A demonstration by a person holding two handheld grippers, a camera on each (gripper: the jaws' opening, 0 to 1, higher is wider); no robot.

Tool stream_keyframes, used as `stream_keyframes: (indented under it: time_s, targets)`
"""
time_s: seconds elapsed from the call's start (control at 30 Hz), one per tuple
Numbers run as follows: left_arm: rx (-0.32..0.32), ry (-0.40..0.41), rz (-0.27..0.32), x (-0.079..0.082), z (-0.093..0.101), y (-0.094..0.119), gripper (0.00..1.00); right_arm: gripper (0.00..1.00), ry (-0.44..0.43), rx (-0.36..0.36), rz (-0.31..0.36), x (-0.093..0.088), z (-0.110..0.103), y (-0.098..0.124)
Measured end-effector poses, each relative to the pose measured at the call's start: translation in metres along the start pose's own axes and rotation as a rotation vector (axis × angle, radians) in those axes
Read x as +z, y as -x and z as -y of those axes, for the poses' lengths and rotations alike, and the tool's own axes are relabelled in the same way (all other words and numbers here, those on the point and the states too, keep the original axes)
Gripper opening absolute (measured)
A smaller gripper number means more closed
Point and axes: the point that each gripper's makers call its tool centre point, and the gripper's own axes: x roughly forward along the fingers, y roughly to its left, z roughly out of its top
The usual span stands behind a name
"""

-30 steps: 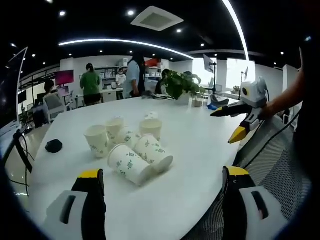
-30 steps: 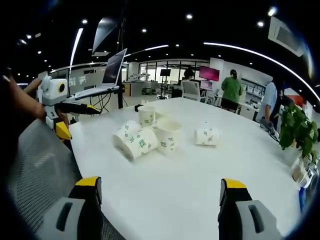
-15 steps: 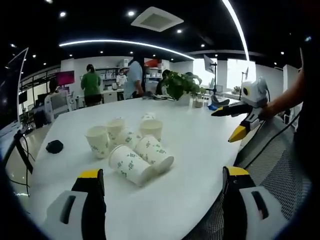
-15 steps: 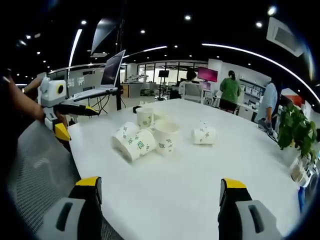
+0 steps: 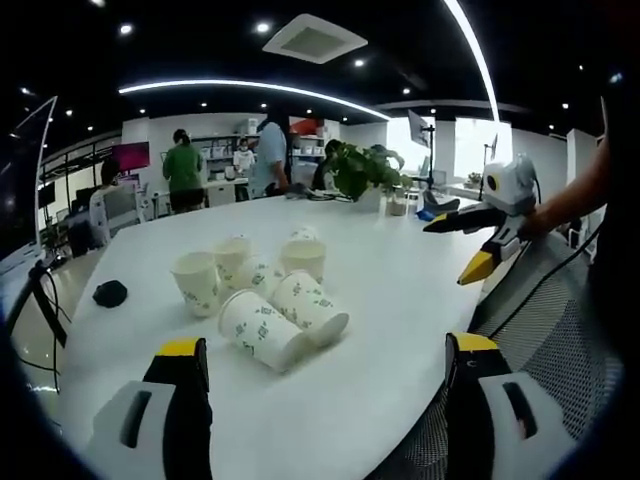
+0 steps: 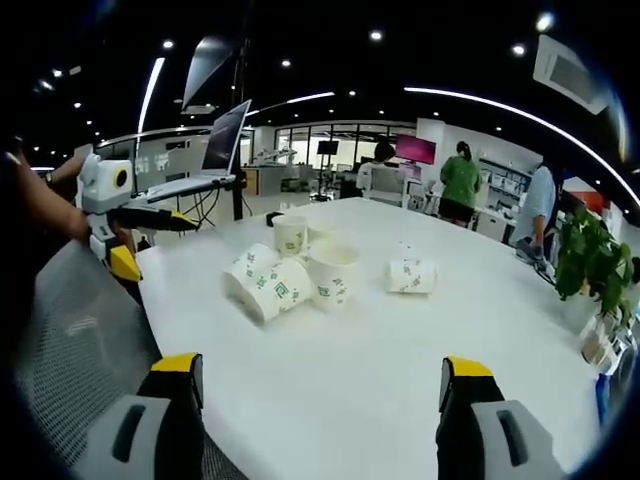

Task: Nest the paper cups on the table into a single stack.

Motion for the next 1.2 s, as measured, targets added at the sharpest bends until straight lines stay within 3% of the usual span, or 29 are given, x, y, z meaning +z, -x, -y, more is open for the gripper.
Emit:
stream_keyframes:
  time_s: [0.43, 0.7, 1.2]
  targets:
    - [-0.003, -0.005, -0.003, 0.0009, 0.0026, 0.0000, 0.99, 0.99, 0.016, -0.003, 0.004, 0.0009, 0.0005, 0.0009]
    - [-0.004, -0.006, -0.010, 0.0009, 0.0037, 0.0000, 0.99, 0.94, -0.007, 0.006, -0.003, 0.0024, -0.0012, 0.0017]
    - [-0.004, -0.001, -0.012, 0.0007, 0.0019, 0.0002, 0.99, 0.94, -0.036, 0.003, -0.015, 0.0047, 0.0041, 0.0011]
